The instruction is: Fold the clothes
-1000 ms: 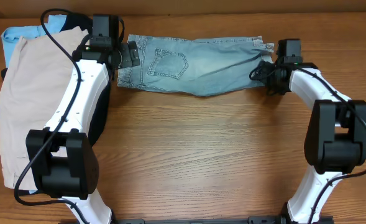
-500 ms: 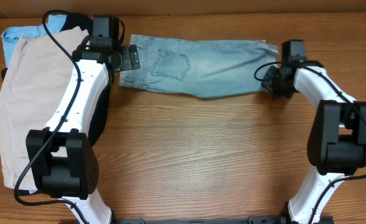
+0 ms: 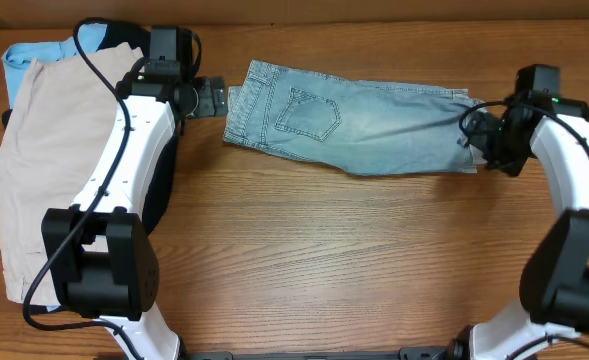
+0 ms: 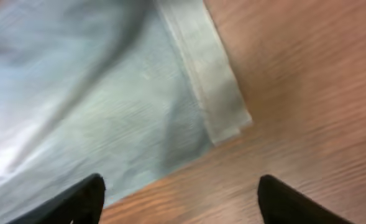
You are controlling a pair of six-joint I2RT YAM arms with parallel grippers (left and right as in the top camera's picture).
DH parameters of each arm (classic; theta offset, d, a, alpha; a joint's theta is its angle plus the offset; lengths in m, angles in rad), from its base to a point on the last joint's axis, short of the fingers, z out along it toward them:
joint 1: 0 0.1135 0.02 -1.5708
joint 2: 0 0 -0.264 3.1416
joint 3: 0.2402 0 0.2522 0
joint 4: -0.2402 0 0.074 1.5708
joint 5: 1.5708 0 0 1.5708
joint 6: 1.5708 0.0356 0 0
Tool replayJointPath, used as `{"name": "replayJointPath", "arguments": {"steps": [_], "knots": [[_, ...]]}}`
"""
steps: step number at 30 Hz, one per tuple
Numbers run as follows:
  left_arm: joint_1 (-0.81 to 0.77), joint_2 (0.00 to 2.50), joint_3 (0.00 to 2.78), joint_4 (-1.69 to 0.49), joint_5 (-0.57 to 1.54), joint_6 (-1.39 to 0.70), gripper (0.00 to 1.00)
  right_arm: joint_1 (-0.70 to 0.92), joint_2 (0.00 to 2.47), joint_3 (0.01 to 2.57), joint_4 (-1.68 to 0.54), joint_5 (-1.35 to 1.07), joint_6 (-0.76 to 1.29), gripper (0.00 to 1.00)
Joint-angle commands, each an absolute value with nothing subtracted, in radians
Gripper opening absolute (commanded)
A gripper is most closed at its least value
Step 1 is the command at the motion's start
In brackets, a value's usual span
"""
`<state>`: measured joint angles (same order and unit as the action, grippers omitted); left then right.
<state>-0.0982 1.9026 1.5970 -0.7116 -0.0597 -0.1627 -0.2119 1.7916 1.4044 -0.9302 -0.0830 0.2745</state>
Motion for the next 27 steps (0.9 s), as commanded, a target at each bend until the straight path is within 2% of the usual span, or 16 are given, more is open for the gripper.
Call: {"name": "replayJointPath", "arguments": {"steps": [1, 11, 27], "knots": [[-0.118, 1.911, 1.607, -0.690, 0.031, -0.013, 1.00, -0.206, 1.751, 1.428, -0.875, -0.107, 0.223, 0.84], [-0.124, 2.058, 1.605, -0.525, 0.078, 0.122, 1.00, -0.172, 1.886, 1.420, -0.641, -0.107, 0.155, 0.84], [-0.128, 2.215, 1.605, -0.484, 0.174, 0.191, 1.00, -0.171, 2.021, 1.420, -0.598, -0.107, 0.155, 0.84]]}}
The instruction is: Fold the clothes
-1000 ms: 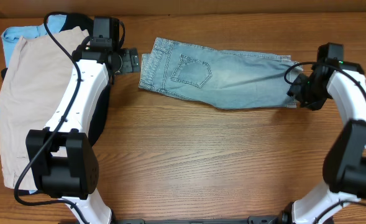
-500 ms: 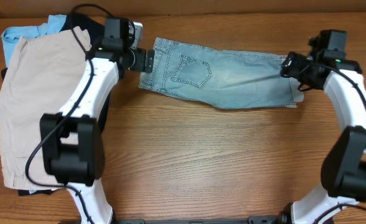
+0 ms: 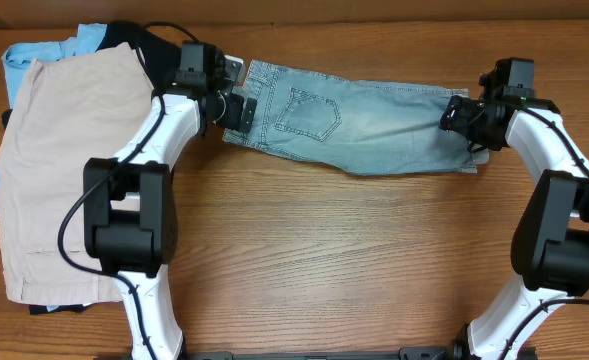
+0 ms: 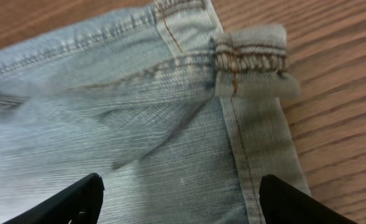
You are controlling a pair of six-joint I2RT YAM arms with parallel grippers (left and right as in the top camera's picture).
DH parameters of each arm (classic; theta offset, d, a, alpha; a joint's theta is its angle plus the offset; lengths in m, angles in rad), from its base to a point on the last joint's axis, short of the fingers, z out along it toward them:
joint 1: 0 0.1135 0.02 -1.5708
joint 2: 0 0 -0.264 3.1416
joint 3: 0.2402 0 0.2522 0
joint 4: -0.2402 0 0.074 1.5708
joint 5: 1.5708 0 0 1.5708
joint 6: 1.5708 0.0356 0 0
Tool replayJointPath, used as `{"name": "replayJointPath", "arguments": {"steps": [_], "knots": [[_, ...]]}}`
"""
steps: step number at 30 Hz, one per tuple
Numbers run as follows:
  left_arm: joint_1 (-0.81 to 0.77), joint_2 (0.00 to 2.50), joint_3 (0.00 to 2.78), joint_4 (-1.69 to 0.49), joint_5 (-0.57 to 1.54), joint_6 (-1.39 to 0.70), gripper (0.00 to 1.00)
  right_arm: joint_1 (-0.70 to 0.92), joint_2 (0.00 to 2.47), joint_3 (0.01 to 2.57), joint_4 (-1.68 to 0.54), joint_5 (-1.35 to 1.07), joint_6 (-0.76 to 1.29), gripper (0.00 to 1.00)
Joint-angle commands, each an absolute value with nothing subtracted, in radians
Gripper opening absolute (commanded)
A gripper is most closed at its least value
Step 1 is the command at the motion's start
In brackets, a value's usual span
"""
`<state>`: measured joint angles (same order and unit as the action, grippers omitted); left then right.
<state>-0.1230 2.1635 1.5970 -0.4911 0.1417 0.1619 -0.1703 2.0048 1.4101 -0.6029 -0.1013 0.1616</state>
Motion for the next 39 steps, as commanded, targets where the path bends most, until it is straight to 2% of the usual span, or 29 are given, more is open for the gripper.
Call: {"name": "replayJointPath", "arguments": {"steps": [1, 9, 11, 14, 16, 18, 21, 24, 25, 30, 35, 37, 39], "knots": [[-0.128, 2.225, 1.605, -0.482, 0.173, 0.191, 1.00, -0.171, 2.022, 1.420, -0.598, -0.106, 0.155, 0.84], [-0.133, 2.266, 1.605, -0.477, 0.218, 0.152, 0.98, -0.171, 2.022, 1.420, -0.594, -0.107, 0.155, 0.84], [-0.138, 2.284, 1.605, -0.478, 0.270, 0.151, 0.92, -0.171, 2.022, 1.420, -0.593, -0.107, 0.156, 0.84], [-0.148, 2.317, 1.605, -0.477, 0.297, 0.128, 0.77, -0.171, 2.022, 1.420, -0.594, -0.107, 0.156, 0.84], [-0.155, 2.342, 1.605, -0.478, 0.297, 0.092, 0.73, -0.171, 2.022, 1.420, -0.595, -0.107, 0.155, 0.84], [-0.158, 2.365, 1.605, -0.478, 0.295, 0.070, 0.64, -0.171, 2.022, 1.420, -0.595, -0.107, 0.156, 0.84], [-0.156, 2.384, 1.605, -0.482, 0.260, 0.006, 0.40, -0.171, 2.022, 1.420, -0.597, -0.107, 0.156, 0.84], [-0.143, 2.379, 1.607, -0.490, 0.224, -0.046, 0.08, -0.171, 2.022, 1.420, -0.606, -0.107, 0.156, 0.84], [-0.136, 2.376, 1.609, -0.494, 0.220, -0.054, 0.04, -0.171, 2.022, 1.420, -0.609, -0.107, 0.156, 0.84], [-0.077, 2.316, 1.692, -0.606, 0.206, -0.075, 0.04, -0.171, 2.022, 1.420, -0.630, -0.161, 0.156, 0.82], [-0.041, 2.225, 1.840, -0.769, 0.150, -0.017, 0.04, -0.171, 2.022, 1.420, -0.641, -0.274, 0.156, 0.74], [-0.041, 2.181, 1.902, -0.836, 0.120, 0.030, 0.04, -0.171, 2.022, 1.420, -0.641, -0.326, 0.157, 0.68], [-0.047, 2.143, 1.956, -0.893, 0.101, 0.068, 0.04, -0.168, 2.022, 1.420, -0.643, -0.383, 0.160, 0.54]]}}
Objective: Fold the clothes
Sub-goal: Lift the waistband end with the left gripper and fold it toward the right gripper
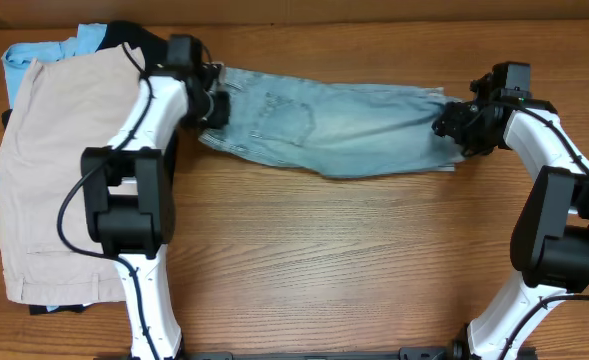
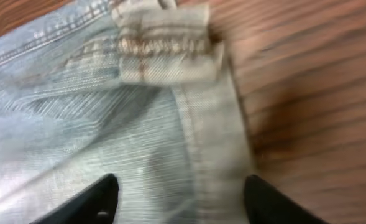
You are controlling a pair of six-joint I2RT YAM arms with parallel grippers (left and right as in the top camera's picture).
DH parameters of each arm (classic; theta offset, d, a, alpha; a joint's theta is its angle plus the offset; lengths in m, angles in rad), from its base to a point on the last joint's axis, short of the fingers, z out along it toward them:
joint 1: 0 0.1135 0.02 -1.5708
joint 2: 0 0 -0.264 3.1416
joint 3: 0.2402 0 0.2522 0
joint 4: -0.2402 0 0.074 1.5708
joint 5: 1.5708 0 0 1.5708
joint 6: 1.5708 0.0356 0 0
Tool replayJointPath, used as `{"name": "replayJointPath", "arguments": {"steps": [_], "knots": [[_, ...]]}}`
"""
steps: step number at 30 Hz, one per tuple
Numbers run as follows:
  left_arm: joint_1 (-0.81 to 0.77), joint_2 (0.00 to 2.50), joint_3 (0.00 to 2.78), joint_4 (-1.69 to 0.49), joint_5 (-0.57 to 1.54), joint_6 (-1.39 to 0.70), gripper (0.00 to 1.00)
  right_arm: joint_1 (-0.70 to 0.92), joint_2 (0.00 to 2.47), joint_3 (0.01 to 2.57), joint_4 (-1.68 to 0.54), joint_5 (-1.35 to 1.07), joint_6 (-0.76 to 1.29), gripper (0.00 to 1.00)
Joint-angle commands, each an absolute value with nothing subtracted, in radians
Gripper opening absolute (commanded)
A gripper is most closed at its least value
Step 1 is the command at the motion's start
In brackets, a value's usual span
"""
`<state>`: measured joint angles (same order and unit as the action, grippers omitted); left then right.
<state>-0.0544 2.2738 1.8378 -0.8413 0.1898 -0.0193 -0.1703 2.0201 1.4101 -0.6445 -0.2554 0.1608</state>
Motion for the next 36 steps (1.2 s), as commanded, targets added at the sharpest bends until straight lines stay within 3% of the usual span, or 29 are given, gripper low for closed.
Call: {"name": "replayJointPath", "arguments": {"steps": [1, 3, 4, 5, 10, 21, 36], "knots": [[-0.052, 2.128, 1.978, -0.917, 0.100, 0.084, 0.04, -0.165, 2.022, 1.420, -0.643, -0.416, 0.160, 0.43], [-0.066, 2.103, 2.027, -0.966, 0.101, 0.113, 0.04, -0.157, 2.022, 1.420, -0.641, -0.465, 0.160, 0.16], [-0.075, 2.093, 2.049, -0.987, 0.100, 0.126, 0.04, -0.151, 2.022, 1.420, -0.639, -0.489, 0.160, 0.06], [-0.086, 2.083, 2.068, -1.003, 0.100, 0.141, 0.04, -0.145, 2.022, 1.420, -0.636, -0.512, 0.160, 0.04], [-0.152, 2.066, 2.140, -1.050, 0.033, 0.174, 0.04, -0.110, 2.022, 1.420, -0.658, -0.569, 0.159, 0.04], [-0.257, 2.066, 2.282, -1.098, -0.010, 0.152, 0.04, -0.021, 2.079, 1.419, -0.651, -0.335, 0.262, 0.04], [-0.465, 2.212, 2.267, -1.028, -0.054, 0.052, 0.04, -0.021, 2.135, 1.419, -0.621, -0.279, 0.357, 0.04]]}}
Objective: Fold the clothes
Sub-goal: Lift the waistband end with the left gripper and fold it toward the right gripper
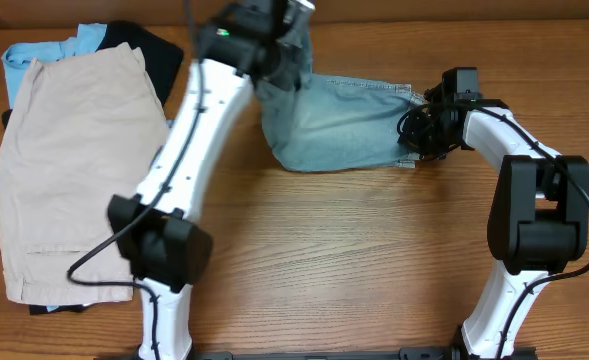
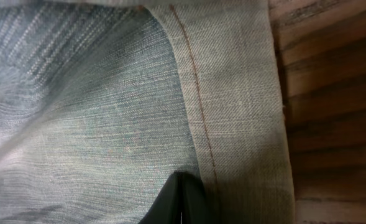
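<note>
Light blue jeans (image 1: 339,125) lie at the back middle of the table. Their waist end is raised off the wood and hangs from my left gripper (image 1: 292,42), which is shut on it high above the jeans' left part. At the leg hem my right gripper (image 1: 419,128) sits low against the table. In the right wrist view denim (image 2: 108,93) and its stitched hem (image 2: 245,93) fill the frame, and the right gripper (image 2: 183,202) has its dark fingers pressed together on the cloth.
A pile of clothes lies at the left: beige trousers (image 1: 64,150) on top, a light blue garment (image 1: 34,50) and a black one (image 1: 149,40) behind. The wooden table (image 1: 374,250) stretches in front of the jeans.
My left gripper has gone from the jeans' far left end to high above their middle, with the waist in it. The jeans now span less width. The right gripper's jaws have shut on the hem.
The jeans lay flat and stretched out, with both grippers open beside their ends. Then the left gripper was at the waist and the right over the hem. Then the jeans sat slightly leftward and rumpled. Now the waist is raised over the legs.
</note>
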You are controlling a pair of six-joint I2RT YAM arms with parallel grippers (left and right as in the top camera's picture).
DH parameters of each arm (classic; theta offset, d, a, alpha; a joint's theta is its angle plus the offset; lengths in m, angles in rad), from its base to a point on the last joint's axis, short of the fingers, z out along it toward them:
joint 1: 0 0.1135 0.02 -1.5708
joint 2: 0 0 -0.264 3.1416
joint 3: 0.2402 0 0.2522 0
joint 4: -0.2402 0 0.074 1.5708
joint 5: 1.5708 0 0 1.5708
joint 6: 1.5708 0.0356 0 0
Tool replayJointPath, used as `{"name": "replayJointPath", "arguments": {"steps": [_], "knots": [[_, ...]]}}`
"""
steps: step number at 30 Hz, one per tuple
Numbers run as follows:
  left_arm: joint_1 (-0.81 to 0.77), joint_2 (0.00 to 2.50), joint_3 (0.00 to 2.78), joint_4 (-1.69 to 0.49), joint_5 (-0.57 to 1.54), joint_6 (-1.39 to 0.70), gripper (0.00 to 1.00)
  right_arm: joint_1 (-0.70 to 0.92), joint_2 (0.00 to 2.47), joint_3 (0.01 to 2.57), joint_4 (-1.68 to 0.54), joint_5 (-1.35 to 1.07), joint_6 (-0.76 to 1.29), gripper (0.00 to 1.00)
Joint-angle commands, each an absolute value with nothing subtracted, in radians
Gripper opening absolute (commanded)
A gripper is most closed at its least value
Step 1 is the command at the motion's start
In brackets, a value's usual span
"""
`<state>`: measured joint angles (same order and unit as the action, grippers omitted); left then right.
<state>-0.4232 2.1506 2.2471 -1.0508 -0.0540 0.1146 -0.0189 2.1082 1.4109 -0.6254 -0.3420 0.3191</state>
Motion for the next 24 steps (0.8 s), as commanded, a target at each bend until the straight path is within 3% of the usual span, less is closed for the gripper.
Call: {"name": "replayJointPath", "arguments": {"steps": [1, 16, 24], "knots": [[-0.477, 2.225, 2.267, -1.018, -0.054, 0.043, 0.04, -0.021, 2.135, 1.419, -0.620, -0.277, 0.369, 0.04], [-0.619, 2.299, 2.269, -0.859, 0.014, -0.035, 0.04, -0.021, 2.121, 1.420, -0.572, -0.299, 0.447, 0.04], [-0.622, 2.282, 2.354, -0.954, 0.054, -0.033, 0.04, -0.021, 2.121, 1.419, -0.588, -0.276, 0.447, 0.04]]}}
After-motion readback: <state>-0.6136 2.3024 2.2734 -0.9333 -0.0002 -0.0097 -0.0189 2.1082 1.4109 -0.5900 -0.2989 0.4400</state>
